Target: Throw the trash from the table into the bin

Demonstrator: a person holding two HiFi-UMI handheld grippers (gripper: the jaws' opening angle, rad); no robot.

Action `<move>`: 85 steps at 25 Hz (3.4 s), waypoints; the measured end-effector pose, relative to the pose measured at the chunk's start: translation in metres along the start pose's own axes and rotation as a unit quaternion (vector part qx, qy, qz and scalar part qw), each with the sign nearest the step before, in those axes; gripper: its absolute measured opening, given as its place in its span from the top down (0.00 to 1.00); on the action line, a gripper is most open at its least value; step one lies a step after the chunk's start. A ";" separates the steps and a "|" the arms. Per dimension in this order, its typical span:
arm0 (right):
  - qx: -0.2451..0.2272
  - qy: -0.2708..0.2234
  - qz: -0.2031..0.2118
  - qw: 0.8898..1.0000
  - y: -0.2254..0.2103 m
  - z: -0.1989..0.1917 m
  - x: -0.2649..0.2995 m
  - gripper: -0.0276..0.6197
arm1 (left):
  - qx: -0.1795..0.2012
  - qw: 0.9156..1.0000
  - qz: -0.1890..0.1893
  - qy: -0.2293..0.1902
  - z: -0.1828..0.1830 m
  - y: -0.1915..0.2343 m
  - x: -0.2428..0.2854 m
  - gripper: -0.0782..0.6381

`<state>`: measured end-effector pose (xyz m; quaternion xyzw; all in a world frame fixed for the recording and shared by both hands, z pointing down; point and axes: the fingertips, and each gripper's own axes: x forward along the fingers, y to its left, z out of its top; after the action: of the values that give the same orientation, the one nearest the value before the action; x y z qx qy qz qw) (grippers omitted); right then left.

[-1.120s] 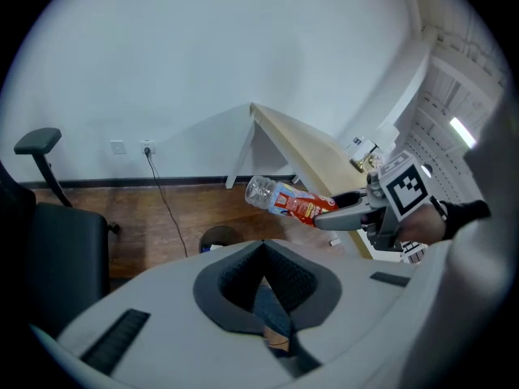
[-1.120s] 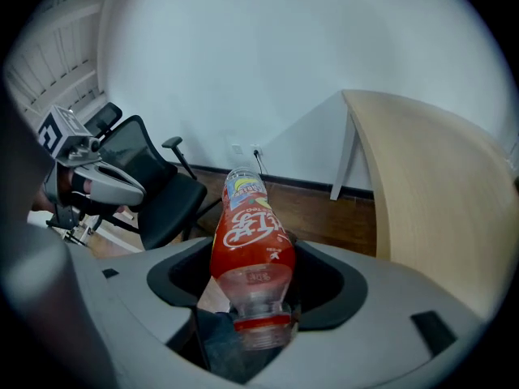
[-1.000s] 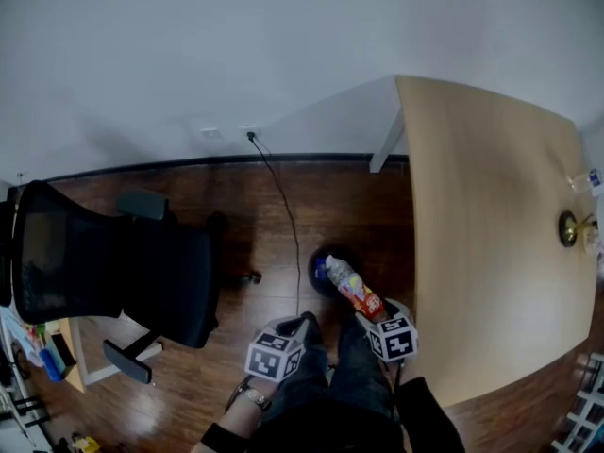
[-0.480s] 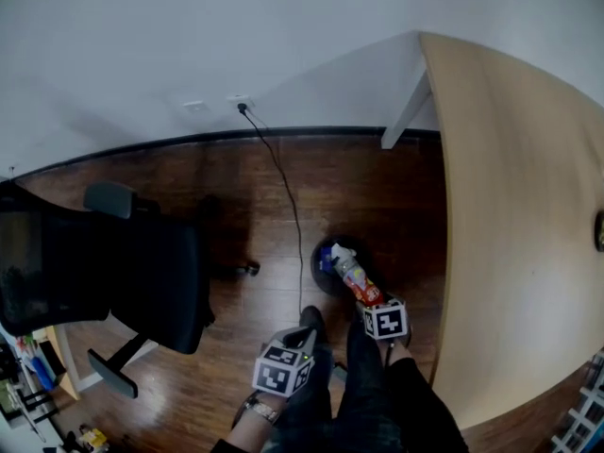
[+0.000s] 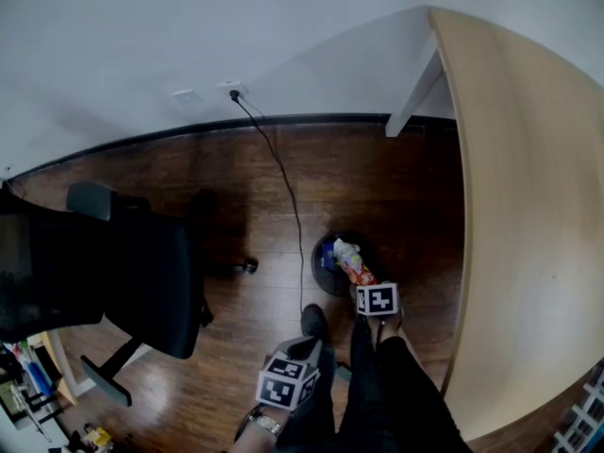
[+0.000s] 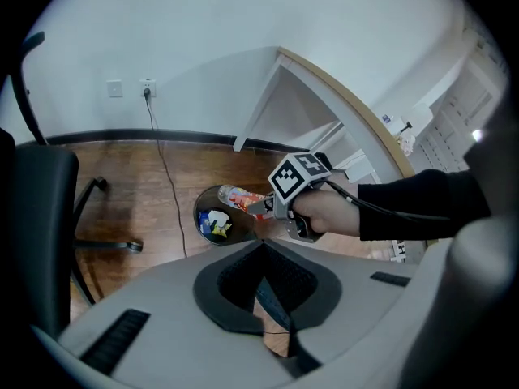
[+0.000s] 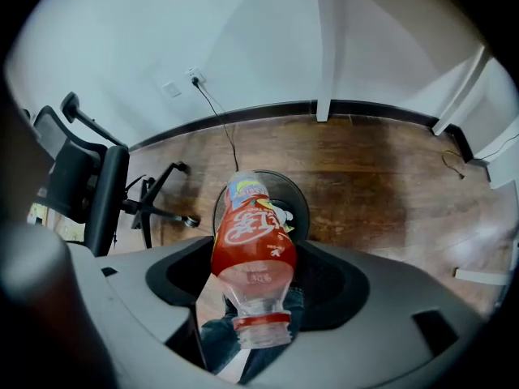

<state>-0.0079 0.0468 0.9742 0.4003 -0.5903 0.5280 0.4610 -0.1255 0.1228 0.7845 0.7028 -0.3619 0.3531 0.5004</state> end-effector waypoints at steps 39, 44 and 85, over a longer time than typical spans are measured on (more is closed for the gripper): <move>-0.121 -0.209 0.094 0.966 0.120 -0.036 -0.355 0.39 | 0.137 0.985 -0.032 -0.098 0.061 -0.059 -0.166 0.88; -0.113 -0.229 0.103 0.961 0.131 -0.037 -0.369 0.39 | 0.145 0.983 -0.038 -0.111 0.064 -0.068 -0.177 0.88; -0.005 -0.333 0.029 0.942 0.033 -0.060 -0.448 0.96 | 0.320 0.939 -0.113 -0.047 0.123 -0.184 -0.145 0.88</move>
<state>0.0815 0.1037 0.5334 0.5336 -0.7243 0.3746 0.2243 -0.0214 0.0705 0.5467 0.8778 -0.1713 0.3583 0.2678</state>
